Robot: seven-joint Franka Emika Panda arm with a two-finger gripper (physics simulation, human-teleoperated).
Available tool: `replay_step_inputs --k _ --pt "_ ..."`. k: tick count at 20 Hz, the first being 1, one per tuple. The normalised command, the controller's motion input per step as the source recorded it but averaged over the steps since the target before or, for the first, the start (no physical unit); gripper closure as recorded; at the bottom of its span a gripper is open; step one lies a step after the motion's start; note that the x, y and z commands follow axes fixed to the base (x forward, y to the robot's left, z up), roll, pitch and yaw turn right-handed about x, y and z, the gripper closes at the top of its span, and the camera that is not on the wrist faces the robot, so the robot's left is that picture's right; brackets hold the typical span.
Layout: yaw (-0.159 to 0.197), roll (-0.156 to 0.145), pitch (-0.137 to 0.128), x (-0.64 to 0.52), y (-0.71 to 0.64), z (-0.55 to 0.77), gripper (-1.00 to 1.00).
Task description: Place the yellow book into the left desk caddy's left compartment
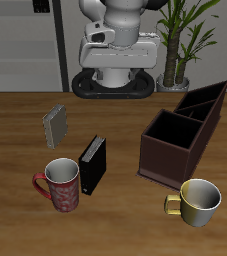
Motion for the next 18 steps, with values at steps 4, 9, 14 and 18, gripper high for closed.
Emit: replay_step_inputs --k 4,9,14,18 --pt "0.007 -0.008 -0.015 -0.02 -0.08 -0.03 -1.00" --pt "0.022 -0.022 -0.023 0.02 -0.15 0.01 -1.00" --pt "-0.056 -0.051 -0.002 0.04 -0.43 0.04 -1.00" --pt "-0.023 -0.034 -0.015 -0.06 -0.36 -0.04 -1.00"
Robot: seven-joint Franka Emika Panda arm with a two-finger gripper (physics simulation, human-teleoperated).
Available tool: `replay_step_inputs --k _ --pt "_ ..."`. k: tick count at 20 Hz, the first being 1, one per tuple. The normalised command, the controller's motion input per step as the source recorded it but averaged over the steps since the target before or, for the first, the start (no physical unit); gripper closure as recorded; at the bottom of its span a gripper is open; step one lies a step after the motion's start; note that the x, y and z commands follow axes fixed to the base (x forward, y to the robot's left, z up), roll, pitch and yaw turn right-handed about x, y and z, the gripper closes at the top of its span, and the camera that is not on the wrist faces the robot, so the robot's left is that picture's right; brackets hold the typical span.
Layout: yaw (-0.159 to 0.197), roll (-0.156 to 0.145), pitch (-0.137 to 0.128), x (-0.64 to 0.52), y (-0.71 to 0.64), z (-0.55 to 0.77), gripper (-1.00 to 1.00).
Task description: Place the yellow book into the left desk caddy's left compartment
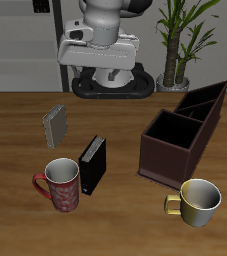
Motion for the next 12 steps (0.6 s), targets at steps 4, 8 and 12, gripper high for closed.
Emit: replay_step_inputs --k 4,8,12 --pt "-0.009 -0.043 0.013 -0.18 -0.42 -0.15 -1.00" --pt "-0.020 -0.053 -0.002 -0.35 -0.47 -0.18 -1.00" --pt "-0.002 -0.001 -0.005 -0.23 -0.27 -0.11 -1.00"
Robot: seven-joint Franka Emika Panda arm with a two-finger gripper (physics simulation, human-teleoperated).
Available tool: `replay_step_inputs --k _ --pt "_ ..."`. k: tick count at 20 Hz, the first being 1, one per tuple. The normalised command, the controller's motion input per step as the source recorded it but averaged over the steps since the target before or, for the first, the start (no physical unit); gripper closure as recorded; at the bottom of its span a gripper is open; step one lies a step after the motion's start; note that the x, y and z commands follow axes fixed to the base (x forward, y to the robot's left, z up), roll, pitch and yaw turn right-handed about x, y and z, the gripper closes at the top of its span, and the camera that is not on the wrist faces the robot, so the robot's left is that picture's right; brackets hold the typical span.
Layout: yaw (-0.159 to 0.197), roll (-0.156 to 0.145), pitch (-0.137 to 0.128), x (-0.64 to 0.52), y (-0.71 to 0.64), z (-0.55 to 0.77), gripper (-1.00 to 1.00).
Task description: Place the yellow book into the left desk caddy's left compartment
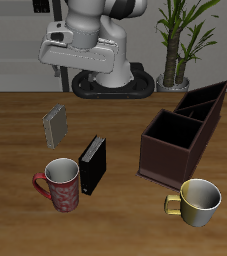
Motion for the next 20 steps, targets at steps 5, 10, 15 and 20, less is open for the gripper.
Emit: replay_step_inputs --k 5,10,15,20 --pt "-0.029 -0.038 -0.017 -0.37 -0.48 -0.15 -1.00" --pt "-0.038 -0.059 -0.009 -0.24 -0.37 -0.12 -1.00" --pt "-0.046 -0.041 -0.003 -0.09 -0.18 -0.23 -1.00" --pt "0.000 0.010 0.012 0.02 0.00 -0.25 -1.00"
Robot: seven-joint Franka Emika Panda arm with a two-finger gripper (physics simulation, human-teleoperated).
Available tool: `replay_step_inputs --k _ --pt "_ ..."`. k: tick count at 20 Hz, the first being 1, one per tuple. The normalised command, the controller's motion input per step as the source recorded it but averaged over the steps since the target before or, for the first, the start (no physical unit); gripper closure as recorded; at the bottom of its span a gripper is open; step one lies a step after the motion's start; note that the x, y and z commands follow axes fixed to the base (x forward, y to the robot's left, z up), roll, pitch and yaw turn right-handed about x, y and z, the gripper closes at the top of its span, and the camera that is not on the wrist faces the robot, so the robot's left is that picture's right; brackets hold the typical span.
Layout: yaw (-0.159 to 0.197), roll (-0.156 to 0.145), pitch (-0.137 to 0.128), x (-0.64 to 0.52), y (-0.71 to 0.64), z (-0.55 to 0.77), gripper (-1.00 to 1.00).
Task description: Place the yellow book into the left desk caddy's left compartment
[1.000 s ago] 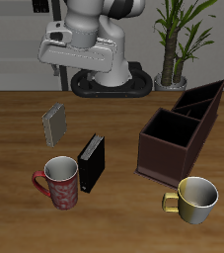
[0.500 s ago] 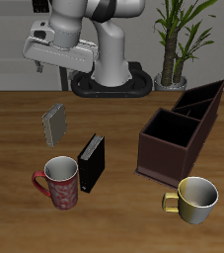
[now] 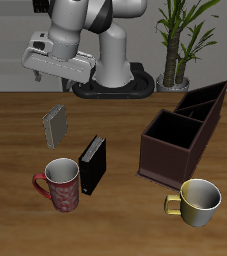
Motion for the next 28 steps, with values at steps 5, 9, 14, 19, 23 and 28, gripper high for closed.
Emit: replay_step_inputs --k 5,9,14,19,23,28 --pt "-0.013 -0.003 0.020 0.02 -0.07 -0.33 -1.00" --pt "-0.024 -0.019 0.012 -0.03 -0.09 -0.27 -1.00" --pt "0.018 -0.007 0.016 0.00 -0.08 -0.45 -1.00" --pt "-0.012 0.001 0.050 0.05 -0.02 -0.57 -1.00" --pt "-0.002 0.007 0.053 0.07 -0.01 -0.47 -1.00" --pt "-0.043 -0.027 0.039 -0.02 -0.13 -0.30 -1.00"
